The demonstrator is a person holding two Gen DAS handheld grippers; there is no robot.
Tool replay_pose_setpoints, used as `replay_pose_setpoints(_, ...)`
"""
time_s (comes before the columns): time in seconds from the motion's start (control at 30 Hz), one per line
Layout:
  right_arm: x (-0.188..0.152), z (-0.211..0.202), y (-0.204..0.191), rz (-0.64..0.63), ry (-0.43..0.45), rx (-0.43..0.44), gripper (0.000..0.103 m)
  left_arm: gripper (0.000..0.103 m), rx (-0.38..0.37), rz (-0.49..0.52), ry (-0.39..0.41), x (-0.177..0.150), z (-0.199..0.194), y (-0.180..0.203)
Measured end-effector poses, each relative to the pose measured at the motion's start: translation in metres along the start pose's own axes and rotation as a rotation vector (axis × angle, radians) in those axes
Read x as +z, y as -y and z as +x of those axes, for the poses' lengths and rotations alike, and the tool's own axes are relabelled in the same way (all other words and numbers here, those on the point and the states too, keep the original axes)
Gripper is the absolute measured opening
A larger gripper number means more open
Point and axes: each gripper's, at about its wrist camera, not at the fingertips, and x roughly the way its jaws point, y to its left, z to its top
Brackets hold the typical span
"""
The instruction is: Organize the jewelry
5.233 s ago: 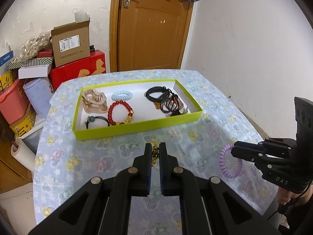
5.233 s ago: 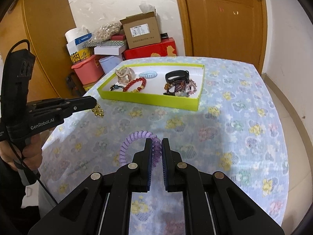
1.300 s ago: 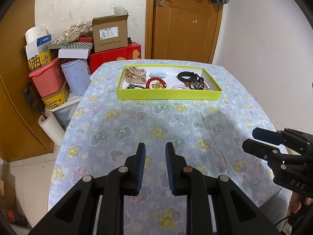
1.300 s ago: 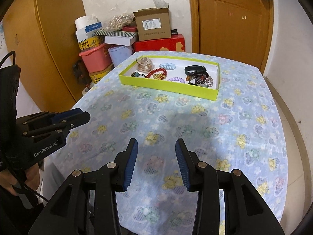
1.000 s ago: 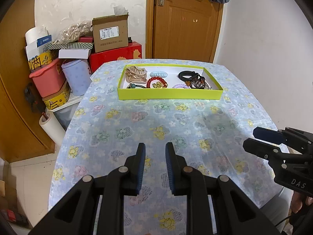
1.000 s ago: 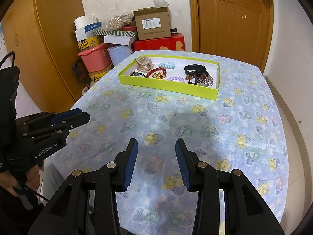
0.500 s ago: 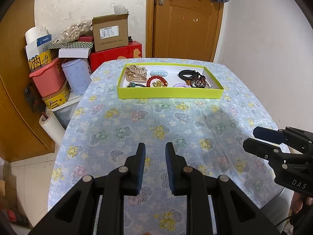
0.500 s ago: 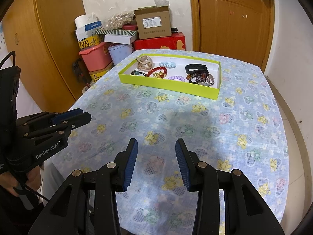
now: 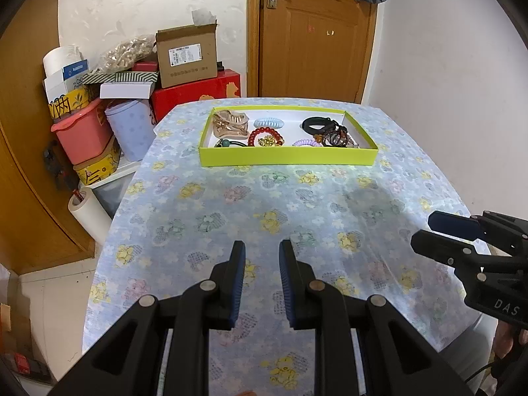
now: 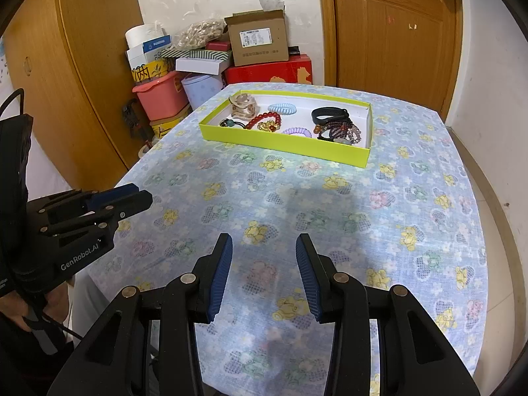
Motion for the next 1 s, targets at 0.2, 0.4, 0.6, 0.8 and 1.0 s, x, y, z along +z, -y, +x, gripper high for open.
replay_pose_setpoints(0.2,0.0,0.0,0.0,0.0,-0.002,0.0,0.041,0.022,-0.004,0.004,-0.005,-0.002,0.001,0.002)
replay_pose_setpoints(0.4,0.001,-0.001,0.0,0.0,-0.003,0.0,0.041,0.022,0.005,0.006,-0.013,-0.004,0.003,0.002)
replay_pose_setpoints(0.6,-0.002,0.002,0.001,0.001,-0.007,0.001,0.041,0.022,0.011,-0.001,-0.022,-0.005,0.006,0.002)
replay_pose_setpoints(0.8,-0.003,0.002,0.001,0.002,-0.009,0.001,0.041,0.022,0.016,-0.009,-0.023,-0.007,0.009,0.002)
replay_pose_setpoints(1.0,-0.006,0.003,0.003,0.01,-0.012,-0.001,0.041,0.022,0.012,-0.012,-0.024,-0.009,0.013,0.002)
